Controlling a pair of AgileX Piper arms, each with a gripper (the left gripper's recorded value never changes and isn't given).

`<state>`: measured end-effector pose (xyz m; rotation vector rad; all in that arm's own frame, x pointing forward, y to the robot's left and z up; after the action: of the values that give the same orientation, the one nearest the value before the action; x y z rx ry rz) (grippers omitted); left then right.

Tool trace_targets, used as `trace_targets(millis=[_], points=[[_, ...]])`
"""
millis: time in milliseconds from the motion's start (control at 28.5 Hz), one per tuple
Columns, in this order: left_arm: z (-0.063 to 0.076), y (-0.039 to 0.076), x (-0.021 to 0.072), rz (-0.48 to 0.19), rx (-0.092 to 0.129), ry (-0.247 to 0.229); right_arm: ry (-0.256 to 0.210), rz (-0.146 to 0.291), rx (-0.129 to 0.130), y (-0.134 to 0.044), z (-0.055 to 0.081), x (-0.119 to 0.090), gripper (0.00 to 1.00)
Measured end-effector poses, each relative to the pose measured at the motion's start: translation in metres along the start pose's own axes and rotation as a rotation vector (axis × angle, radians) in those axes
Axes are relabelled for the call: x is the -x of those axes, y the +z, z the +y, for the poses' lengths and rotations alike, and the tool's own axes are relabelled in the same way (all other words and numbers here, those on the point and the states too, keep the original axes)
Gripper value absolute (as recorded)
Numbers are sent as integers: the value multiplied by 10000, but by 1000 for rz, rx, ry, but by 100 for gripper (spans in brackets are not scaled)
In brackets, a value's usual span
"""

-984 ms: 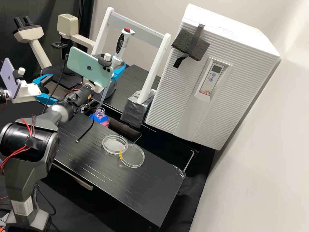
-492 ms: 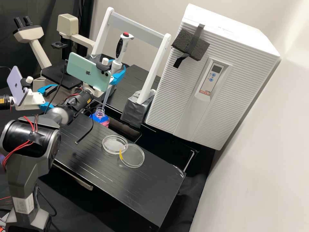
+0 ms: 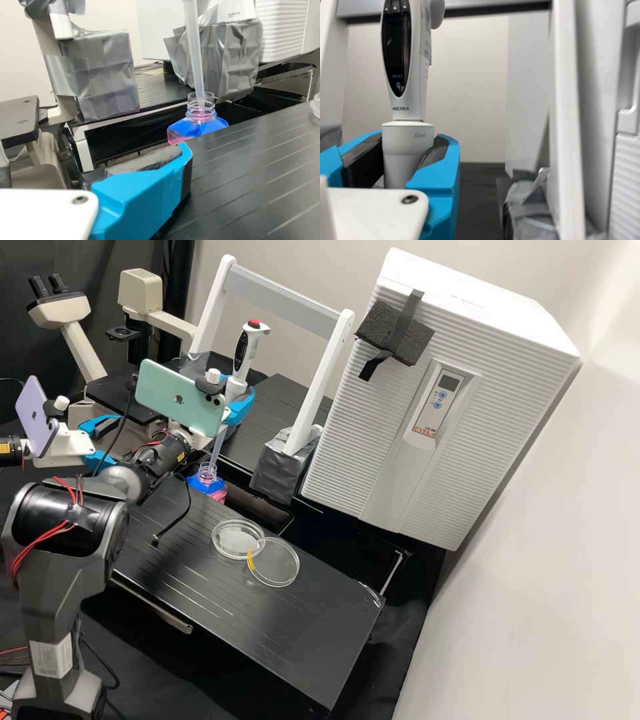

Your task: Use the pipette

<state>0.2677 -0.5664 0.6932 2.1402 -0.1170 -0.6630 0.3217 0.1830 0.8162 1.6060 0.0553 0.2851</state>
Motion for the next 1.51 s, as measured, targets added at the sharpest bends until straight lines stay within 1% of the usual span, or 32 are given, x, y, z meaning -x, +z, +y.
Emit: trace_targets(millis=[35, 141, 281, 387, 492, 633, 808, 878, 949, 1019, 1089, 1230, 1300, 1441, 1511], points=[[1, 2, -5, -2, 0, -4, -13, -5, 6, 23, -44, 11, 0], [3, 29, -15, -10, 4, -11, -30, -19, 15, 74, -102, 18, 0], [1, 66, -18, -28, 6, -14, -42, -32, 21, 130, -157, 27, 0], [-3, 79, -17, -35, 3, -17, -28, -27, 19, 134, -174, 24, 0], [-8, 106, -16, -45, 2, -19, 11, -15, 13, 122, -191, 27, 0], [-10, 106, -16, -44, 4, -21, 39, 5, 20, 122, -242, 68, 0], [-12, 106, -16, -44, 4, -23, 16, -17, 28, 186, -324, 96, 0], [-12, 106, -16, -44, 7, -23, 20, -30, 22, 200, -325, 94, 0], [-12, 107, -15, -45, 28, -24, 26, -38, 16, 208, -319, 94, 0], [-13, 110, -15, -48, 46, -25, 32, -37, 15, 207, -313, 94, 0], [-14, 116, -15, -54, 47, -26, 34, -36, 15, 206, -312, 94, 0], [-18, 139, -13, -74, 39, -30, 30, -40, 18, 220, -316, 111, 0], [-18, 139, -13, -74, 42, -30, 31, -39, 18, 217, -303, 125, 0], [-19, 149, -12, -85, 43, -32, 47, -25, 6, 162, -232, 136, 0], [-19, 149, -12, -85, 53, -33, 61, -14, -2, 119, -173, 149, 0]])
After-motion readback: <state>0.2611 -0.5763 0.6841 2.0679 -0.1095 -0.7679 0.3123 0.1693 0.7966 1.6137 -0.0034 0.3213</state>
